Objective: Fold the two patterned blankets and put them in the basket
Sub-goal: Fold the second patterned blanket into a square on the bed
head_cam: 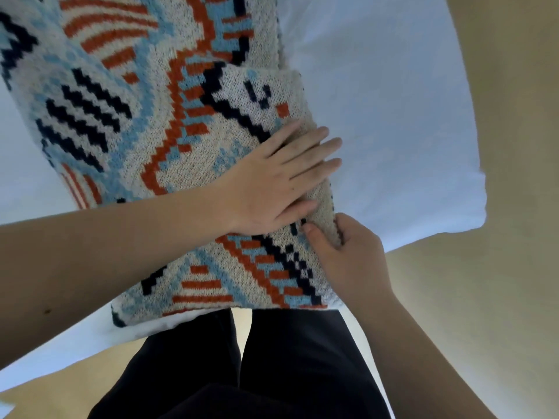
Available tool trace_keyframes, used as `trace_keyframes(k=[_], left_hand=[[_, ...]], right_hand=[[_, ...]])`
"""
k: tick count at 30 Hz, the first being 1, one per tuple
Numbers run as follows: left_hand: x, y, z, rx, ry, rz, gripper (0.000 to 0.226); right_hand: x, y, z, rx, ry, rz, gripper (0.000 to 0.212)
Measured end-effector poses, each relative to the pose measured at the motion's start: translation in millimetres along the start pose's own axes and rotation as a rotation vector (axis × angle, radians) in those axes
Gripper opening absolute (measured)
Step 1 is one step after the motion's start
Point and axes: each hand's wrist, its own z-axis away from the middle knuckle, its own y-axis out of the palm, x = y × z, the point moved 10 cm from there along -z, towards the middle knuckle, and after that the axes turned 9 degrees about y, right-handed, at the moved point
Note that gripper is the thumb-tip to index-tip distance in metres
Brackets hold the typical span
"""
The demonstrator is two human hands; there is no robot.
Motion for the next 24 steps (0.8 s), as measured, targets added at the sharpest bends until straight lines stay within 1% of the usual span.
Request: trace_keyframes(k=[3, 7, 9, 12, 13, 16, 18, 19, 22, 24], left_hand=[[-8.8, 4.4, 33.6, 0.014, -0.088, 0.057, 0.074], [-27.1, 25.4, 85.5, 0.088, -0.189, 0.117, 0.084], [-32.9, 36.0, 102.0, 0.138, -0.207, 0.128, 0.088], [-34.2, 39.2, 111.7, 0.134, -0.229, 0.142, 0.094], [-34.6, 38.8, 114.7, 0.123, -0.233, 0.147, 0.095], [-36.0, 40.9, 128.7, 0.107, -0.247, 0.162, 0.098], [-36.8, 42.5, 142.3, 0.113, -0.272, 0.163, 0.100], [-37.8, 42.9, 149.2, 0.117, -0.286, 0.164, 0.102], [-41.2, 45.3, 173.3, 0.123, -0.337, 0.180, 0.103], [-44.4, 48.9, 194.7, 0.132, -0.378, 0.199, 0.102]], right_hand=[[4.3, 0.2, 0.8, -0.045, -0.034, 0.029, 0.030], [9.6, 1.0, -0.8, -0.089, -0.073, 0.031, 0.026], [10.2, 6.0, 0.0, -0.076, -0.074, 0.038, 0.025], [3.8, 16.0, 1.2, -0.034, -0.041, 0.023, 0.021], [1.6, 18.5, 2.5, -0.032, -0.032, 0.010, 0.026], [2.8, 16.1, 6.6, -0.125, -0.061, 0.062, 0.062], [10.7, 15.8, 9.8, -0.175, -0.090, 0.120, 0.074], [13.2, 16.5, 11.1, -0.173, -0.086, 0.121, 0.075], [19.3, 23.4, 14.2, -0.114, -0.052, 0.005, 0.061], [28.0, 28.3, 18.5, -0.094, -0.071, -0.028, 0.058]])
